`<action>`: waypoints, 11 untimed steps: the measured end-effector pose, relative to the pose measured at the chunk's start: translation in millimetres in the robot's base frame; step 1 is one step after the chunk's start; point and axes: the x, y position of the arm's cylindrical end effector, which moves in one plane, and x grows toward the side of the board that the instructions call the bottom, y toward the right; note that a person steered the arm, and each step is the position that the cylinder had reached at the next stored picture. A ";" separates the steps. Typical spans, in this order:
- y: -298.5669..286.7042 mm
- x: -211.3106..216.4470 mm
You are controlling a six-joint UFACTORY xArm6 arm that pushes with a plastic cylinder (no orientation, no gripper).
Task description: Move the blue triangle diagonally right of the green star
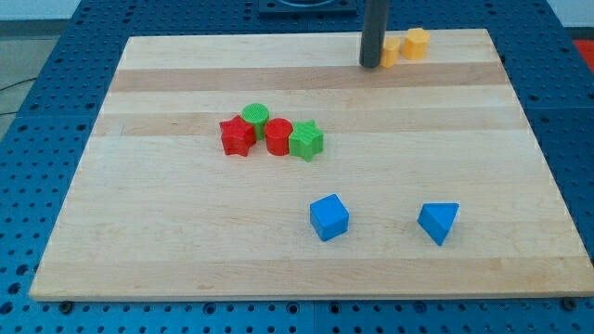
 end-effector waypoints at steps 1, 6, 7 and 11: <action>22.5 50.5; 54.7 295.4; 12.0 254.1; -51.5 223.4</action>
